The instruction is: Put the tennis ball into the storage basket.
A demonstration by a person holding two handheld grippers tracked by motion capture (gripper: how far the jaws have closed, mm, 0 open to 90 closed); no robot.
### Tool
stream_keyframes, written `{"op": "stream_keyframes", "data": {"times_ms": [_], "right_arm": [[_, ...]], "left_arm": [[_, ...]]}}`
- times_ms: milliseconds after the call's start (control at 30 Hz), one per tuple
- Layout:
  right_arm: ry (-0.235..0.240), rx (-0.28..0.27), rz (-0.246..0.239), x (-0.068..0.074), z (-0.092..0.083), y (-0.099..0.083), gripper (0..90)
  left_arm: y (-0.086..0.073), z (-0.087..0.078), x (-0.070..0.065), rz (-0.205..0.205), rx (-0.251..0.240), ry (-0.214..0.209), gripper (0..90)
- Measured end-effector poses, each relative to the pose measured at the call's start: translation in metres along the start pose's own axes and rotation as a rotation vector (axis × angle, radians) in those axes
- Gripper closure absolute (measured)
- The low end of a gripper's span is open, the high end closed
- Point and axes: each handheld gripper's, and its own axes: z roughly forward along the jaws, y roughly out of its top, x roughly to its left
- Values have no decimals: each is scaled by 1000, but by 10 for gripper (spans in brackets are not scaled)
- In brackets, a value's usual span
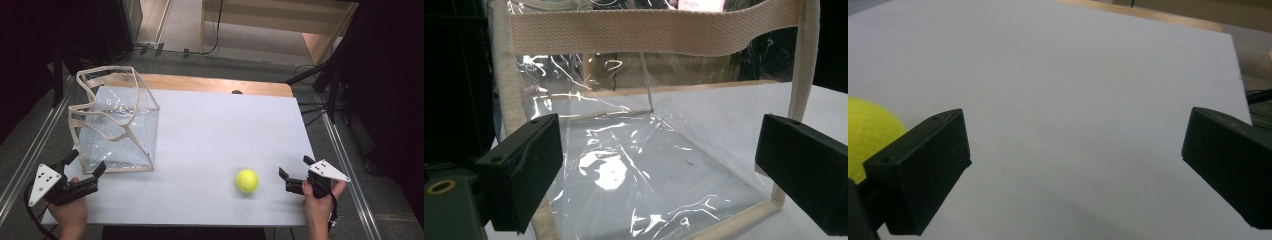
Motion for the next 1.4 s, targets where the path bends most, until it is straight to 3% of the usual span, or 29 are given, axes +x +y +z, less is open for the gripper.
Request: {"op": "stream_keyframes", "data": {"times_ms": [433,933,1400], "right_arm": [[133,74,-90,22,9,27,0],[189,122,-142,43,13,51,0],[250,206,-185,63,21,65,0]], "left_arm": [[0,0,-1,4,-2,2,53],[0,0,-1,9,2,2,53],[0,0,-1,10,2,3,53]]}}
